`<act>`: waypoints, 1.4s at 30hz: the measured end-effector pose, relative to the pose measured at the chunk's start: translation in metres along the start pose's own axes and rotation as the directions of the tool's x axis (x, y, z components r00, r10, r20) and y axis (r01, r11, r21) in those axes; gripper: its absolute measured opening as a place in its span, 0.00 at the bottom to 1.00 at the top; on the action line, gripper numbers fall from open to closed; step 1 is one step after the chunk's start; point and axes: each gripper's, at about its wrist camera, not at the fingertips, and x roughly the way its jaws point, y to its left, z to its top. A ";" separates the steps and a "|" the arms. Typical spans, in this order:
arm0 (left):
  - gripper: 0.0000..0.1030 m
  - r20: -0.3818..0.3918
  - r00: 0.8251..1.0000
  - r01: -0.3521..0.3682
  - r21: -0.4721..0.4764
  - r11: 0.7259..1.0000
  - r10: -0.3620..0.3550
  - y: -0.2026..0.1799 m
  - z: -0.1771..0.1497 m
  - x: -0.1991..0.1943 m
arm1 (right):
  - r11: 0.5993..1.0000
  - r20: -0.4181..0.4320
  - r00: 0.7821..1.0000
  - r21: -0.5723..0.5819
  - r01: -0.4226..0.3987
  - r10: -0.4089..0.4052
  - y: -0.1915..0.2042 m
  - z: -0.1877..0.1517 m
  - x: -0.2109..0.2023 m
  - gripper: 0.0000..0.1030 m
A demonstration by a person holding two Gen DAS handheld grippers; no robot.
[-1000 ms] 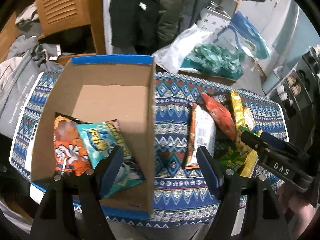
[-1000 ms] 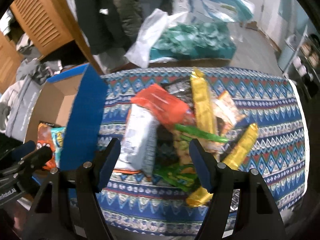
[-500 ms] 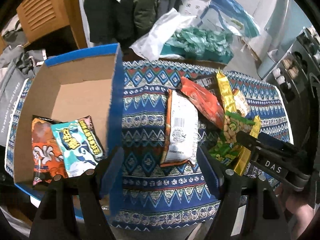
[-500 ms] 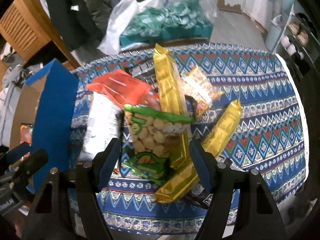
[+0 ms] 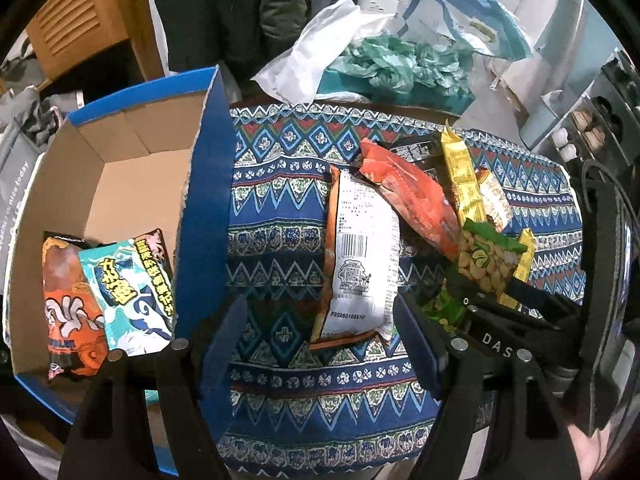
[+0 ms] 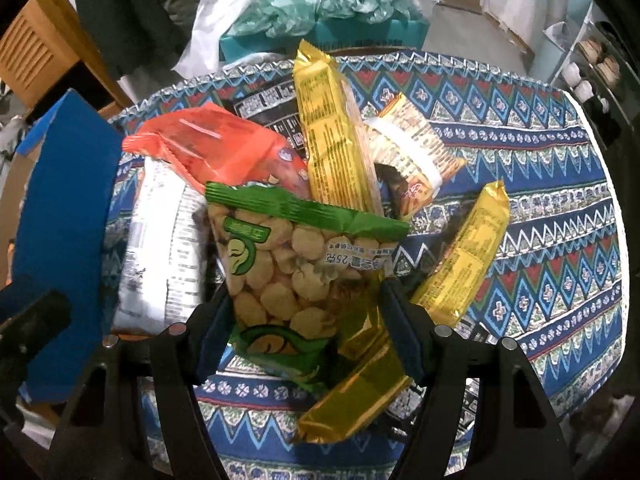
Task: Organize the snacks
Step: 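Grasp the white barcode bag with the left tool while the right tool grasps the green peanut bag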
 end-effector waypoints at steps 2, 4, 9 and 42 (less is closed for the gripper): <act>0.74 -0.010 1.000 0.004 -0.005 1.000 -0.004 -0.001 0.002 0.005 | 1.000 0.012 1.000 -0.004 0.007 -0.007 0.000 0.000 0.001 0.69; 0.74 -0.019 1.000 0.009 -0.008 1.000 -0.010 -0.002 0.003 0.011 | 1.000 0.027 1.000 -0.012 0.004 -0.004 0.000 0.000 0.001 0.64; 0.74 -0.034 0.999 0.023 -0.012 1.000 -0.024 -0.009 0.010 0.023 | 0.999 0.053 0.997 -0.004 -0.049 0.049 -0.006 0.003 -0.005 0.42; 0.46 -0.134 0.990 0.043 -0.022 0.999 -0.045 -0.033 0.026 0.094 | 0.989 0.091 0.985 -0.008 -0.145 0.145 -0.027 0.008 -0.020 0.38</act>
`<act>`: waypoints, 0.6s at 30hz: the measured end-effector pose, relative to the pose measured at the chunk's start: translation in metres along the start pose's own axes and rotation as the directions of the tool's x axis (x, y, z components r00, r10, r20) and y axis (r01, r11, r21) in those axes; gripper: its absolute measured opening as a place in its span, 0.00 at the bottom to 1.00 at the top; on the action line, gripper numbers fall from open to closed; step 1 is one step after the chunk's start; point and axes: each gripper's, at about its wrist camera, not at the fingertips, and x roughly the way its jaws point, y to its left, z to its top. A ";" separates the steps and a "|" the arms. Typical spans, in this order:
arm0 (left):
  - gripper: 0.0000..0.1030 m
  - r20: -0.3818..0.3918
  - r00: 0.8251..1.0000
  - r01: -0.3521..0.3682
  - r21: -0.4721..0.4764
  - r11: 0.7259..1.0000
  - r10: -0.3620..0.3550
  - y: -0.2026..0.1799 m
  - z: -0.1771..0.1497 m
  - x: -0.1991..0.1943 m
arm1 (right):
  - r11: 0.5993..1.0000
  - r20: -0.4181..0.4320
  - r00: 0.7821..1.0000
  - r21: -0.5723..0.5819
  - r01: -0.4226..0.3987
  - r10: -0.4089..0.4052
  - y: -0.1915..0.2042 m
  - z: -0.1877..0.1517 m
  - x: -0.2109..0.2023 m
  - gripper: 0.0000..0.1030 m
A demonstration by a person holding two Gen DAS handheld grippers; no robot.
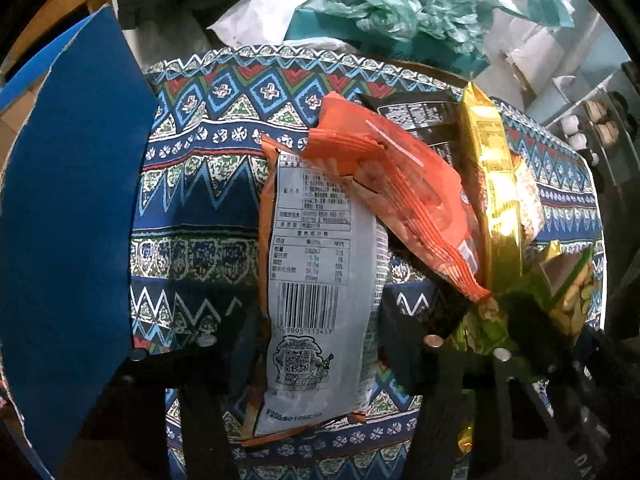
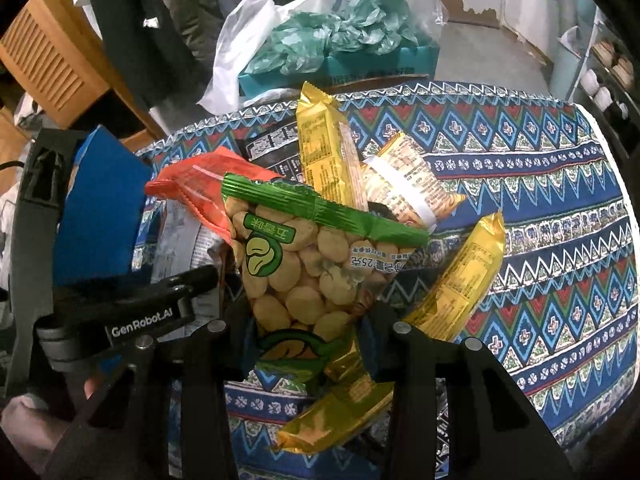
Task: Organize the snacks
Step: 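Grasp the white barcode bag with the left tool while the right tool grasps the green peanut bag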
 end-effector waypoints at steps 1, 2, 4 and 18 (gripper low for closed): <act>0.44 0.003 1.000 0.001 0.001 1.000 -0.001 0.000 -0.001 -0.001 | 1.000 0.001 1.000 -0.002 0.001 -0.001 0.000 0.000 -0.001 0.38; 0.41 0.004 1.000 0.001 0.004 1.000 -0.001 -0.002 -0.001 -0.001 | 1.000 0.003 1.000 -0.004 0.003 -0.003 0.001 0.001 -0.001 0.38; 0.38 0.010 1.000 -0.002 0.013 1.000 0.002 -0.002 -0.004 -0.005 | 1.000 0.011 1.000 -0.009 0.008 -0.007 0.002 0.001 -0.003 0.38; 0.35 0.078 0.996 0.032 -0.023 0.999 -0.030 0.014 -0.021 -0.050 | 0.997 0.069 0.997 -0.074 0.032 -0.027 0.026 0.002 -0.021 0.36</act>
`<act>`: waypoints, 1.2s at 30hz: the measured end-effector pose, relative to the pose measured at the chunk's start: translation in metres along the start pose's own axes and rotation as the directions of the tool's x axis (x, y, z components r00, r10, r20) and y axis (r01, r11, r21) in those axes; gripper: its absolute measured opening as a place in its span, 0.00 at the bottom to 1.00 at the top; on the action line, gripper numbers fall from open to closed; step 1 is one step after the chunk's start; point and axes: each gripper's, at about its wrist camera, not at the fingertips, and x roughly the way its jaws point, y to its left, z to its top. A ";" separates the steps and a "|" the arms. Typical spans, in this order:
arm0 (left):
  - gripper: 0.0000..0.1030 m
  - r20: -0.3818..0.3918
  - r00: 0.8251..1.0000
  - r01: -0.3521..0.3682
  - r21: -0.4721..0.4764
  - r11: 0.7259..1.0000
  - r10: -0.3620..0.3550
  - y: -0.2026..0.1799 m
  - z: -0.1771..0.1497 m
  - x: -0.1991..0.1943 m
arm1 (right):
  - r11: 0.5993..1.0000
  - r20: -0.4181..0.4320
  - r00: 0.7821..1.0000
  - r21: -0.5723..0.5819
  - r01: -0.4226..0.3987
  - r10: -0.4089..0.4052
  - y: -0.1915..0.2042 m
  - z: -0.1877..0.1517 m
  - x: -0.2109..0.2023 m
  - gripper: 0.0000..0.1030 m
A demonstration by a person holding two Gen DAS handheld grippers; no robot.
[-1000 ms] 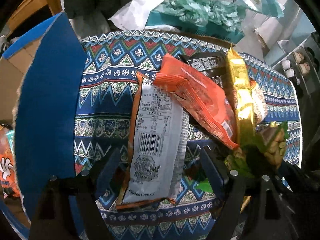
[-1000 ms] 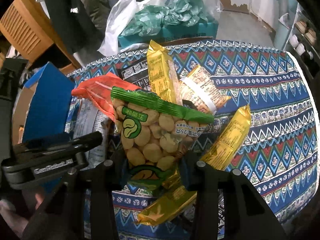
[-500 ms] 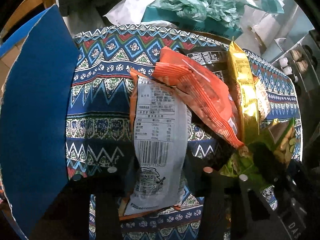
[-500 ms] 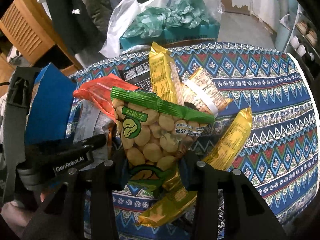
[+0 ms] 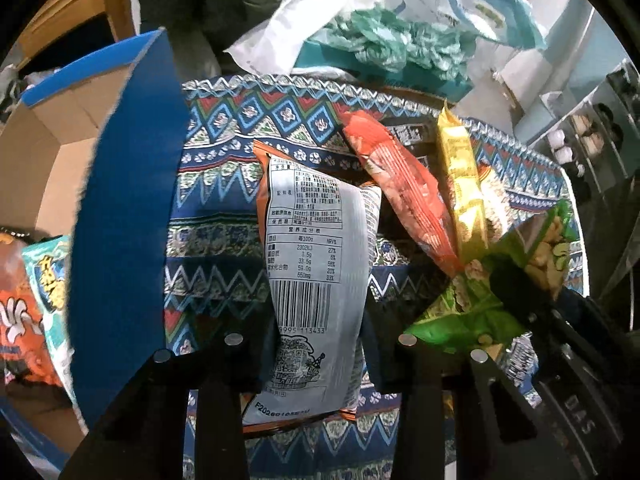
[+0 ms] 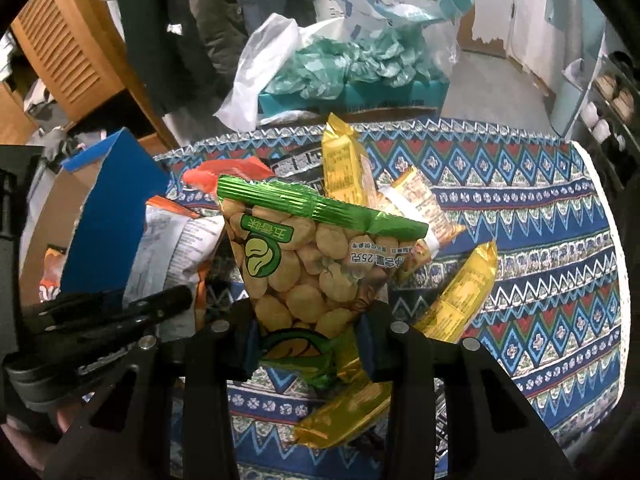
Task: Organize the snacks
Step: 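Grasp the white barcode bag with the left tool while the right tool grasps the green peanut bag, then carry both bags to the box while the right tool releases the peanut bag inside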
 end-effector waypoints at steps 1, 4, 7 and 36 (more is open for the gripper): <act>0.35 0.005 1.000 0.004 -0.004 1.000 -0.004 0.001 -0.001 -0.003 | 1.000 0.005 1.000 -0.005 0.001 -0.001 0.001 0.000 -0.002 0.36; 0.35 0.025 1.000 0.010 -0.009 1.000 -0.009 0.003 -0.005 -0.015 | 1.000 0.019 1.000 -0.020 0.003 -0.002 0.006 0.000 -0.007 0.36; 0.35 0.051 0.999 0.012 -0.009 1.000 -0.011 0.006 -0.006 -0.026 | 0.999 0.035 0.999 -0.038 0.001 0.000 0.013 0.001 -0.013 0.36; 0.35 0.271 0.963 0.007 -0.015 1.000 -0.003 0.037 -0.014 -0.121 | 0.991 0.160 0.985 -0.129 -0.043 0.063 0.065 0.019 -0.068 0.36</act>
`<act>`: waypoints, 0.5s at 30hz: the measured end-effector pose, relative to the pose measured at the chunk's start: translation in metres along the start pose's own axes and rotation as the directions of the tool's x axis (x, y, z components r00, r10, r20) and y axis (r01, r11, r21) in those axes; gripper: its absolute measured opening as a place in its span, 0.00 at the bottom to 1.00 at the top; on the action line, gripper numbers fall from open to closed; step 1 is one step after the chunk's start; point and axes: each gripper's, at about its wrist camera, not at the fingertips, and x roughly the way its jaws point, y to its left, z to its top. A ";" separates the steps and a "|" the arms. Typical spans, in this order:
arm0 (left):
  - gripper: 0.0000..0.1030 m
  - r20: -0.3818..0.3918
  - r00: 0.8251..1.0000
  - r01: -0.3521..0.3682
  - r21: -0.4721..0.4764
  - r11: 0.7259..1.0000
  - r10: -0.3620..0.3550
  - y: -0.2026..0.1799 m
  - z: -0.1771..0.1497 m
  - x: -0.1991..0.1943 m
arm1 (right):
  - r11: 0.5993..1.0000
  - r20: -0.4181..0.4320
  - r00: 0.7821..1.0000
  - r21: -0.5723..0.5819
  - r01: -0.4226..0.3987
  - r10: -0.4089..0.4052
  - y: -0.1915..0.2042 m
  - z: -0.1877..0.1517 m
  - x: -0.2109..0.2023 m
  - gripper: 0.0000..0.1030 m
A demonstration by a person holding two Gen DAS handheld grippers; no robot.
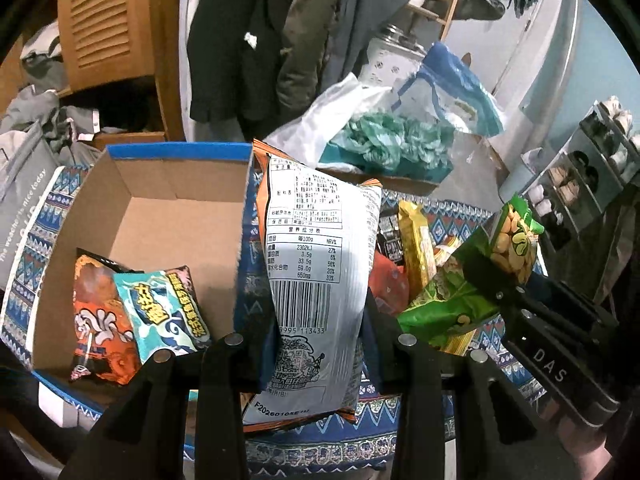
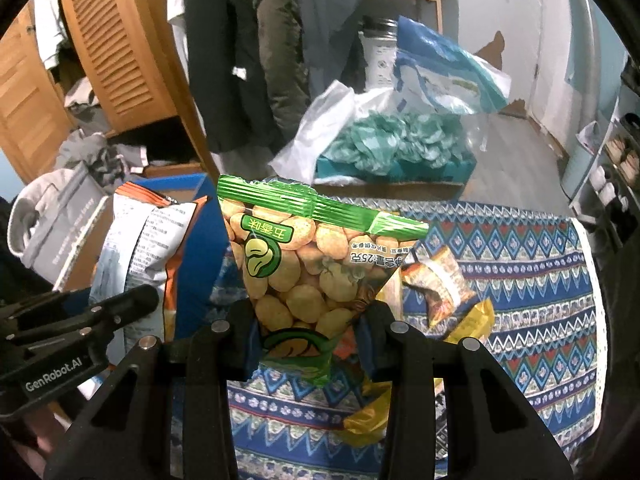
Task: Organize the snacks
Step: 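Carry both bags to the box while the right tool releases the peanut bag inside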
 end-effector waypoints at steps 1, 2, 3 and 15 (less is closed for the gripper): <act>0.35 0.007 1.000 -0.001 0.000 1.000 0.001 0.002 0.000 -0.003 | 1.000 0.005 1.000 -0.002 -0.005 0.005 0.003 0.002 -0.002 0.36; 0.35 0.017 1.000 -0.003 0.001 1.000 0.003 0.003 0.001 -0.007 | 1.000 0.010 1.000 -0.005 -0.010 0.010 0.004 0.004 -0.003 0.36; 0.35 0.025 1.000 -0.005 0.002 1.000 0.005 0.004 0.001 -0.010 | 1.000 0.014 1.000 -0.006 -0.017 0.017 0.007 0.006 -0.004 0.36; 0.35 0.091 0.995 -0.034 -0.054 0.998 0.039 0.038 0.010 -0.037 | 0.995 0.043 0.995 -0.051 -0.086 0.088 0.047 0.027 -0.009 0.36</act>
